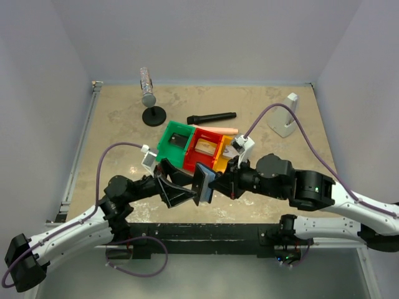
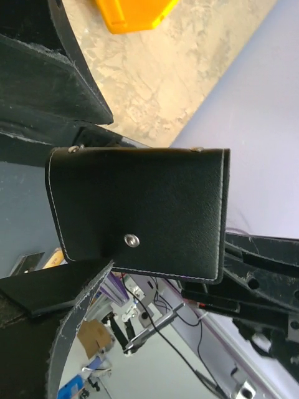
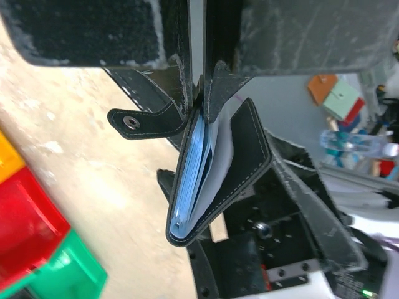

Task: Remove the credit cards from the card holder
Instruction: Open the card holder.

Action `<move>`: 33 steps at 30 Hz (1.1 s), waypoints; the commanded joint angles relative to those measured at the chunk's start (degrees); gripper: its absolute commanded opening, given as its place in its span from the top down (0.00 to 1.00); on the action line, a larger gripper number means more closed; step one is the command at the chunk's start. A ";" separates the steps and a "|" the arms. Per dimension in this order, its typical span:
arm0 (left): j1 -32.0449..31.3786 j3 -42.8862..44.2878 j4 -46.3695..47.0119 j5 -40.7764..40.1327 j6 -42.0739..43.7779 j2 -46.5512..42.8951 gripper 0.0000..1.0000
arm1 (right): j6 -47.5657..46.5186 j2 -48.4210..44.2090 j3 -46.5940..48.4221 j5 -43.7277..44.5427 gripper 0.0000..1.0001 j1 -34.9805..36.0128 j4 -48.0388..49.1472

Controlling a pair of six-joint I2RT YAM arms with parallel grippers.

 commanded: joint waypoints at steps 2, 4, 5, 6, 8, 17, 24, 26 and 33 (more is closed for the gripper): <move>-0.23 4.47 -5.01 -2.33 3.44 1.14 0.07 | 1.07 2.95 5.20 5.17 1.00 -0.18 -9.74; -0.23 4.82 -5.71 -3.30 3.97 1.05 0.06 | 1.86 4.53 6.61 5.79 1.00 -0.18 -12.81; -0.23 5.00 -6.15 -3.56 4.23 1.05 0.05 | 2.12 5.58 7.57 6.66 1.00 -0.18 -14.30; -0.23 5.26 -6.33 -3.65 4.41 1.13 0.05 | 2.12 6.20 7.84 6.84 1.00 -0.18 -15.10; -0.32 5.96 -6.77 -3.22 5.02 2.01 0.04 | 2.12 6.29 7.59 6.32 1.00 -0.18 -14.50; -5.93 10.88 -15.98 -7.33 12.84 7.19 0.01 | 2.74 9.81 11.45 7.37 1.00 -0.18 -19.15; -8.05 12.91 -20.92 -12.17 15.92 9.13 0.18 | 2.74 11.39 12.85 7.29 1.00 -0.18 -20.21; -7.88 12.99 -21.45 -12.79 16.27 9.13 0.24 | 2.56 11.57 12.94 7.11 1.00 -0.18 -20.21; -7.97 14.58 -24.17 -13.58 16.45 10.36 0.48 | 2.39 12.45 13.29 6.58 1.00 -0.18 -20.38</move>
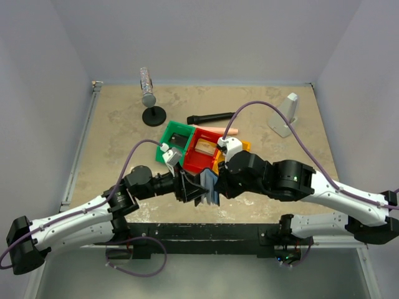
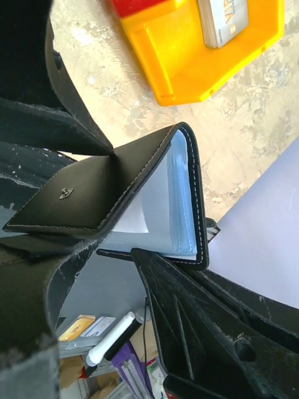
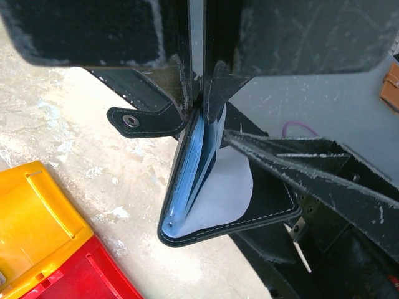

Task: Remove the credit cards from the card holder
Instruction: Open the card holder.

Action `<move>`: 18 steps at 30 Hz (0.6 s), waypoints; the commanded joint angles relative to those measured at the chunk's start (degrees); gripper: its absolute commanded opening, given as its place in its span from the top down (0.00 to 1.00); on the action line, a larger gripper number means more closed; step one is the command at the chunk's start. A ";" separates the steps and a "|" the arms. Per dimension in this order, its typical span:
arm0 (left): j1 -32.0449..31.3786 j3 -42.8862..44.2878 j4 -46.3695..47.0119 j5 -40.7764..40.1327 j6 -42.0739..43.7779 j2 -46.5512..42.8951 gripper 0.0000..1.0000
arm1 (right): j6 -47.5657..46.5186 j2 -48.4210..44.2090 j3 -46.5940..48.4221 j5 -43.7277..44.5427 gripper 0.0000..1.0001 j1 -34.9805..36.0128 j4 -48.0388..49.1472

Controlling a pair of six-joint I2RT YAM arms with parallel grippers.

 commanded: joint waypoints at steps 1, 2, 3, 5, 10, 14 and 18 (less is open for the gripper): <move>-0.27 3.19 -1.57 -1.59 1.70 0.64 0.52 | 0.49 -0.23 2.69 0.51 1.00 -0.07 1.30; -0.27 3.28 -1.66 -1.41 1.70 0.38 0.58 | 0.49 -0.49 2.35 0.42 1.00 -0.07 1.65; -0.27 3.19 -1.66 -1.41 1.61 0.37 0.60 | 0.49 -0.67 2.34 0.24 1.00 -0.07 1.83; -0.27 3.28 -2.19 -1.23 1.61 -0.24 0.70 | 0.49 -1.19 1.82 -0.28 1.00 -0.07 2.26; -0.27 3.19 -3.85 -1.15 1.61 -1.91 1.00 | 0.57 -3.74 -0.38 -2.04 0.91 -0.07 3.76; -0.27 2.93 -3.69 -0.71 0.65 -2.70 1.00 | 0.92 -5.06 -2.23 -2.48 0.78 -0.07 5.25; -0.27 2.58 -2.46 0.26 -0.23 -2.88 1.00 | 1.28 -4.71 -2.75 -2.92 0.64 -0.07 5.60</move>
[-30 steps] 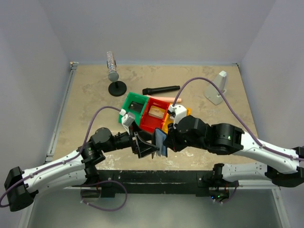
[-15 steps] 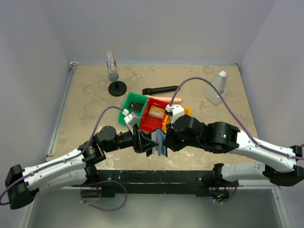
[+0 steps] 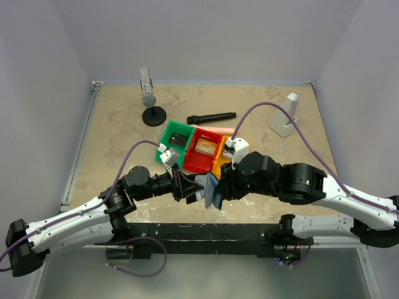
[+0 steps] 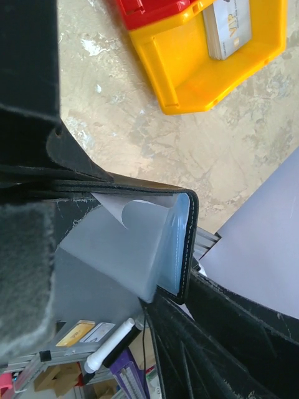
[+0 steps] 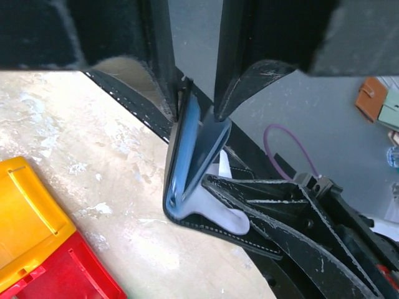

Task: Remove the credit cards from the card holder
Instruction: Open the card holder.

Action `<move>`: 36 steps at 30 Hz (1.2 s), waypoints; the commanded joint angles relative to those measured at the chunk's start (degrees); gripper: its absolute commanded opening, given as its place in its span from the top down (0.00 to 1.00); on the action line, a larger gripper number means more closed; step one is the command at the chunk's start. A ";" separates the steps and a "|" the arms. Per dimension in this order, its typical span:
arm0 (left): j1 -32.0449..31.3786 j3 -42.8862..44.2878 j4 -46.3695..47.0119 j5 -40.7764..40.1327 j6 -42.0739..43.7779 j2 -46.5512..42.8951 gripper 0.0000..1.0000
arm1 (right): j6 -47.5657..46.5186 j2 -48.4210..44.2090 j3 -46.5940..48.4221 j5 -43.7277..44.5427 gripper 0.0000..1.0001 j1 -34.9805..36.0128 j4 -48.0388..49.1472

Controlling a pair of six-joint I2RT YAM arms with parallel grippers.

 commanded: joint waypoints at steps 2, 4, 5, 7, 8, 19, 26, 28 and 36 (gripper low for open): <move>-0.16 1.37 3.03 2.71 -1.76 -0.71 1.00 | 1.15 -0.04 -0.79 -0.93 0.63 0.09 3.86; -0.16 1.02 4.44 3.94 -2.29 -0.80 1.00 | 1.15 0.23 -0.79 -0.93 0.63 0.09 3.77; -0.16 0.76 5.05 4.20 -2.64 -0.89 1.00 | 1.15 0.32 -0.79 -0.93 0.63 0.09 3.77; -0.16 0.49 6.11 4.82 -3.08 -0.98 1.00 | 1.32 0.40 -0.88 -0.85 0.63 0.09 3.60; -0.16 0.40 6.46 5.00 -3.35 -1.15 1.00 | 1.24 0.49 -1.14 -0.76 0.63 0.09 3.51; -0.07 -1.35 9.28 6.14 -6.07 -1.42 0.69 | 1.50 1.81 -0.44 -1.02 1.00 0.09 1.67; -0.07 -4.95 10.07 3.24 -5.72 -4.14 0.30 | 0.97 6.55 3.43 -2.60 1.00 -1.84 -5.01; -0.07 -6.18 10.77 2.45 -5.55 -4.41 0.29 | 1.06 6.91 2.82 -4.79 1.00 -3.07 -4.32; -0.16 -5.57 7.09 2.10 -3.88 -1.42 0.27 | 4.04 11.29 2.28 -11.48 1.00 -6.24 -2.12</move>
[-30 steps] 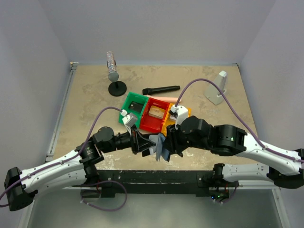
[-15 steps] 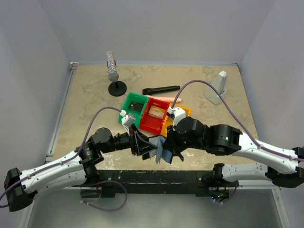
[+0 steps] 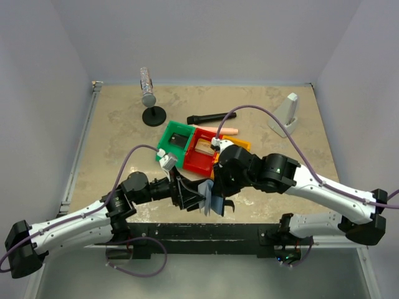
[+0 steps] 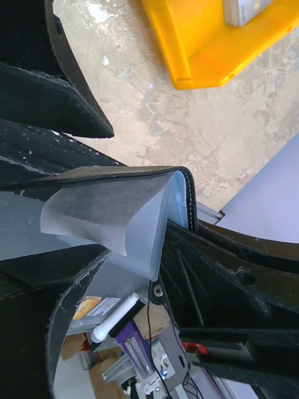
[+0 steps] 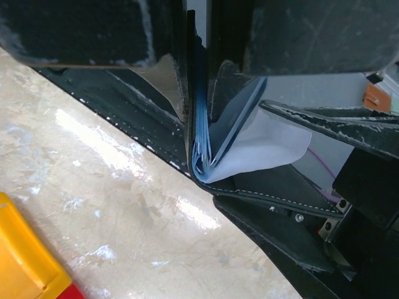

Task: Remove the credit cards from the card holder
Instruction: Open the card holder.

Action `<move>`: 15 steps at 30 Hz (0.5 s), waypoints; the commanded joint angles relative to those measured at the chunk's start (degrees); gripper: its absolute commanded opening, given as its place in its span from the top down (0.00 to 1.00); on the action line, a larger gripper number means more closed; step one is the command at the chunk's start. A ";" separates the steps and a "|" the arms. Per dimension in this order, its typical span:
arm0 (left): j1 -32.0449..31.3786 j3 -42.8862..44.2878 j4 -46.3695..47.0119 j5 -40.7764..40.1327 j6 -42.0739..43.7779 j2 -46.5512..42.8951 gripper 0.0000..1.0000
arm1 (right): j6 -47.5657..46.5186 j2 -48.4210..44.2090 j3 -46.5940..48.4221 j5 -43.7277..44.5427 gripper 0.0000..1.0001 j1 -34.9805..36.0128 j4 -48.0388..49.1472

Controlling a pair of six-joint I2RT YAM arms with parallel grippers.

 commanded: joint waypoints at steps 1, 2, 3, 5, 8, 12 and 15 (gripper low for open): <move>-0.16 1.01 -0.94 -1.83 1.59 1.27 0.27 | 2.93 3.52 2.02 -3.90 1.00 -0.69 1.18; -0.16 1.01 -1.29 -2.62 1.76 1.27 0.26 | 3.54 4.66 2.20 -3.72 1.00 -0.69 1.27; -0.25 1.01 -1.64 -3.41 1.85 1.36 0.26 | 4.07 5.54 2.38 -3.37 1.00 -0.69 1.36; -0.16 0.83 -2.35 -5.26 2.11 1.19 0.25 | 5.13 7.56 3.25 -2.24 1.00 -0.78 0.57; -0.25 0.31 -3.57 -8.07 2.12 0.40 0.24 | 5.48 10.46 5.27 -0.21 1.00 -0.78 -1.36; -0.16 -1.01 -4.11 -11.15 1.59 -1.36 0.20 | 5.31 13.01 7.56 4.00 1.00 -0.78 -4.17; -0.16 -1.80 -4.11 -11.42 1.15 -2.24 0.19 | 5.31 13.37 7.83 5.50 1.00 -1.13 -5.40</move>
